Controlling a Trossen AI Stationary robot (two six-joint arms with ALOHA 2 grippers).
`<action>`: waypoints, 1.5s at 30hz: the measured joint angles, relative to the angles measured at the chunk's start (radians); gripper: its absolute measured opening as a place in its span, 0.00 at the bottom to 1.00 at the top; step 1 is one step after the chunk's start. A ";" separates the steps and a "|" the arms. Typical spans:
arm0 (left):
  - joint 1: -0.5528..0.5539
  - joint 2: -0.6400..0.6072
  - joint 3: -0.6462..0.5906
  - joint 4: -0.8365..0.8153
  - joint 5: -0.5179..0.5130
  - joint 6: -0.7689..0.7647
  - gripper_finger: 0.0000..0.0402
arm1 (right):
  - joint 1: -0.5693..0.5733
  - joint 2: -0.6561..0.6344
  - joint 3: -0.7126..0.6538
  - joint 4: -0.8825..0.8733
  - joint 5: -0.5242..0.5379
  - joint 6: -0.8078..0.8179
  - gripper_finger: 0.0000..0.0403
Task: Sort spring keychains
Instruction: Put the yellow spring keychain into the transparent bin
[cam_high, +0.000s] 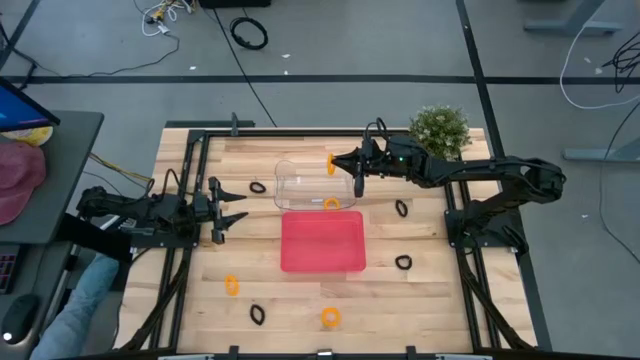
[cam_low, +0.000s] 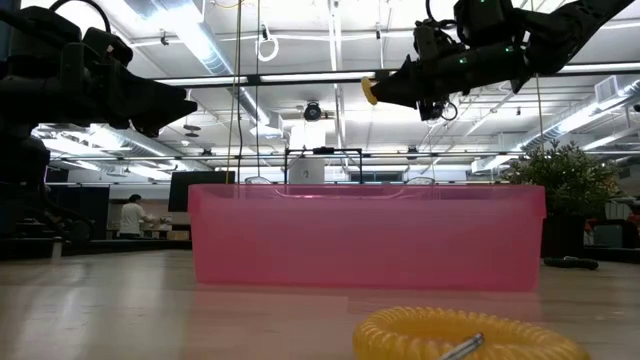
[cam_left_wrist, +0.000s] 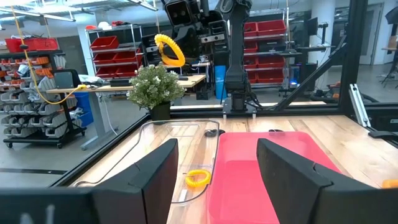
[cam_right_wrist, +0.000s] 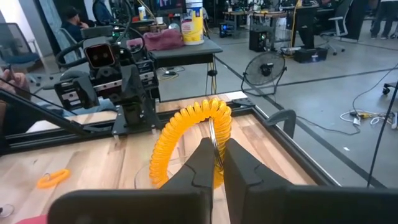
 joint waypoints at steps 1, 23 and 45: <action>0.000 0.000 0.000 0.000 0.000 0.000 0.55 | 0.000 0.000 0.000 0.000 0.000 0.000 0.03; 0.000 0.000 0.000 0.000 0.000 0.000 0.55 | 0.002 -0.001 0.000 -0.001 -0.024 0.017 0.10; 0.000 0.000 0.000 -0.001 0.000 0.000 0.55 | 0.000 -0.002 0.000 -0.051 0.013 0.030 0.18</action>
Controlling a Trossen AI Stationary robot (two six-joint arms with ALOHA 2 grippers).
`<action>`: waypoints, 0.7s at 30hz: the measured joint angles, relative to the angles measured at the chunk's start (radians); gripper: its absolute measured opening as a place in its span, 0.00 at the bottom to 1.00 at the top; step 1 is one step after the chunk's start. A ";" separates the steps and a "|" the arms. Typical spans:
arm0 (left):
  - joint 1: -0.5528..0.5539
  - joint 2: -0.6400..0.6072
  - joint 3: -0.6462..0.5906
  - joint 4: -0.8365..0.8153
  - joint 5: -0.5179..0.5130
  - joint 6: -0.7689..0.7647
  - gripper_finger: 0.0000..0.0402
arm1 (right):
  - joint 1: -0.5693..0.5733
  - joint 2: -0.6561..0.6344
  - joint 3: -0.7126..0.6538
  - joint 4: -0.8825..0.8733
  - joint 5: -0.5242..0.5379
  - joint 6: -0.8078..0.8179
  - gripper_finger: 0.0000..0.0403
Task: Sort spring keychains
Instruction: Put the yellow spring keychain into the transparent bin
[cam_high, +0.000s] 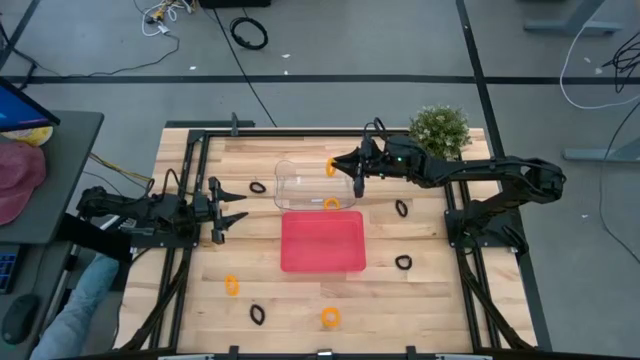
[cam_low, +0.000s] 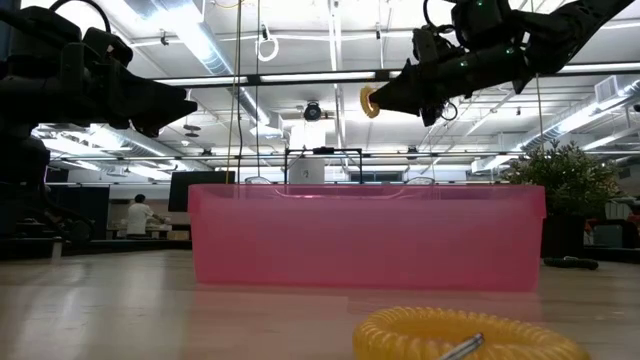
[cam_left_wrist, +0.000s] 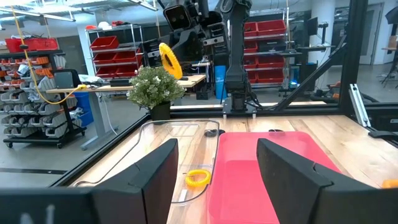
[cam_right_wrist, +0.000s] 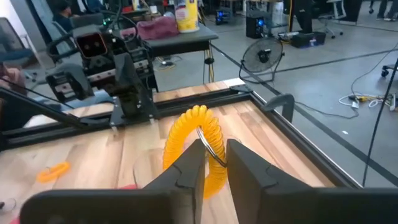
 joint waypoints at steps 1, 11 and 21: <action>0.000 0.000 0.000 0.000 0.000 0.000 0.55 | 0.000 0.000 0.000 -0.005 0.000 -0.004 0.18; 0.000 0.000 0.000 0.000 0.000 0.000 0.55 | -0.018 0.000 0.000 -0.055 -0.002 0.003 0.38; 0.000 0.000 0.000 0.000 0.000 0.000 0.55 | -0.015 0.000 0.000 -0.069 -0.002 -0.016 0.49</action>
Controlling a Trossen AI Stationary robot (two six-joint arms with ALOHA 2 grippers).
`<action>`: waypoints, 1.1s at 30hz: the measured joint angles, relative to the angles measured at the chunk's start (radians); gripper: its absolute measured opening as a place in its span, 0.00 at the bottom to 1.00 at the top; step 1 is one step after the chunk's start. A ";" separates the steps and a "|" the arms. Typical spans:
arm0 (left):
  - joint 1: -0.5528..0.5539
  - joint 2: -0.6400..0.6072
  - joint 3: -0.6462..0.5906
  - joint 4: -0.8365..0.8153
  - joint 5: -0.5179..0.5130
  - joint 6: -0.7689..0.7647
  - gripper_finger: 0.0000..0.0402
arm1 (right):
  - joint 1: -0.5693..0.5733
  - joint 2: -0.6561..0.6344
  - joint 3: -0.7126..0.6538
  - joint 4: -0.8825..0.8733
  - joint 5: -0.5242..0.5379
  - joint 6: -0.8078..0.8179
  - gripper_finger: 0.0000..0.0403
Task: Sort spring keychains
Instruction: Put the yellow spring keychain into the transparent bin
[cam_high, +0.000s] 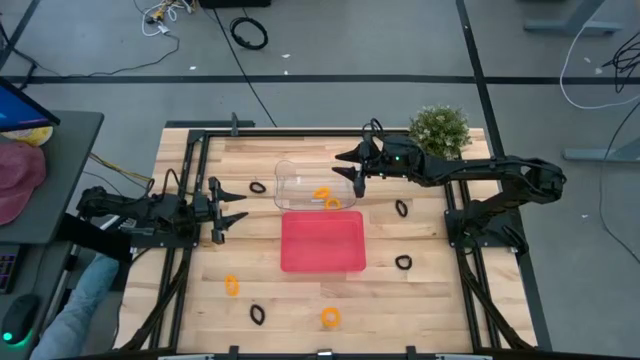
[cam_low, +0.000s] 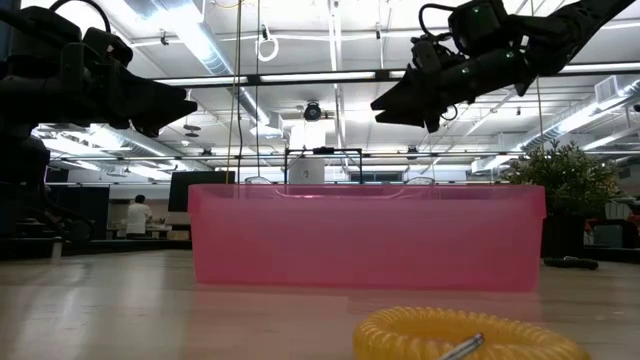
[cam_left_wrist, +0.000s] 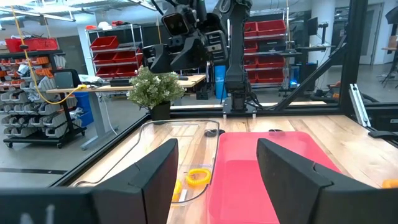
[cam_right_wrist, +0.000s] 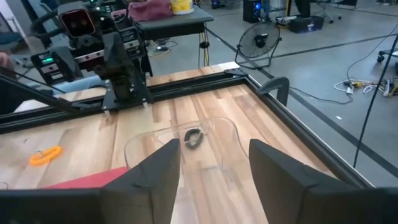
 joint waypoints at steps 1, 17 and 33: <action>0.000 0.000 0.000 0.000 0.000 0.000 0.55 | 0.002 0.000 0.000 -0.003 0.000 0.000 0.49; 0.000 0.000 0.000 0.000 0.000 0.000 0.55 | 0.154 -0.053 0.000 -0.044 -0.037 -0.017 0.43; 0.000 0.000 0.000 0.000 0.000 0.000 0.55 | 0.490 -0.077 0.001 -0.035 0.164 -0.016 0.42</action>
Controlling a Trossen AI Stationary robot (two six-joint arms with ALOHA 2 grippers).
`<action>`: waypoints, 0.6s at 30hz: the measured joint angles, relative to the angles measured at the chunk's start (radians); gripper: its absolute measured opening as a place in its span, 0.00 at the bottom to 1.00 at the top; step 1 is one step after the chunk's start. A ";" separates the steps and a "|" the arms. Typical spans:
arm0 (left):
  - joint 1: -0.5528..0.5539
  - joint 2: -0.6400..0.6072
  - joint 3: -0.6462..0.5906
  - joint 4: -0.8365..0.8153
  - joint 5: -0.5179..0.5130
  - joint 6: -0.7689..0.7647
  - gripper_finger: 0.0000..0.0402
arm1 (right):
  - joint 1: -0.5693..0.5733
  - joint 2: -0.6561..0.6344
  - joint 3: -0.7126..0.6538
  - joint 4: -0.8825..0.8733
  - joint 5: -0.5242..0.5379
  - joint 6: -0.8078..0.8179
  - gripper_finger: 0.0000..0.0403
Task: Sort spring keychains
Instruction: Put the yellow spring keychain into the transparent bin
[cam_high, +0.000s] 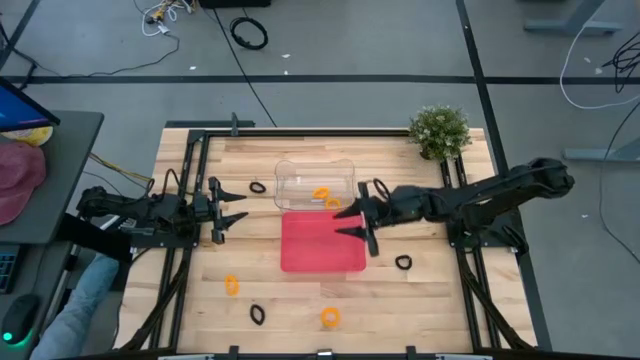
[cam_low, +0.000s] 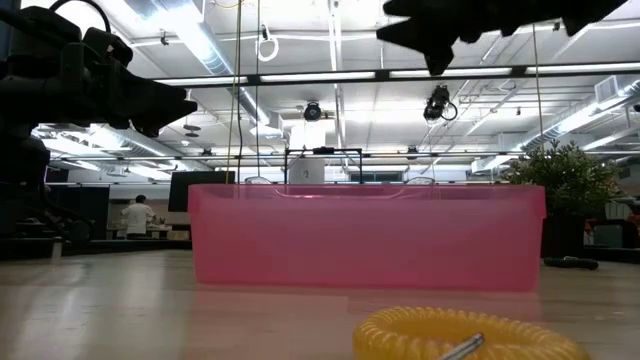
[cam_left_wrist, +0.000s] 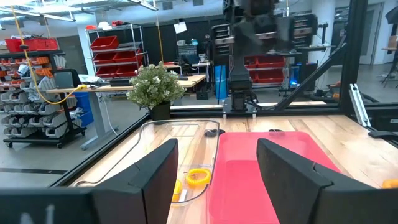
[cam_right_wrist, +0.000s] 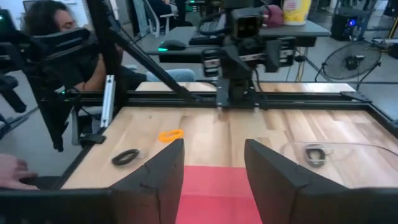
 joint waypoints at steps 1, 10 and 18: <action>0.000 0.000 0.000 0.000 0.000 0.000 0.55 | 0.023 0.000 0.000 0.002 0.022 0.000 0.42; 0.000 0.000 0.000 0.000 0.000 0.000 0.55 | 0.187 0.000 0.000 0.012 0.192 0.046 0.43; 0.000 0.000 0.000 0.000 0.000 0.000 0.55 | 0.294 0.006 0.000 0.034 0.293 0.066 0.43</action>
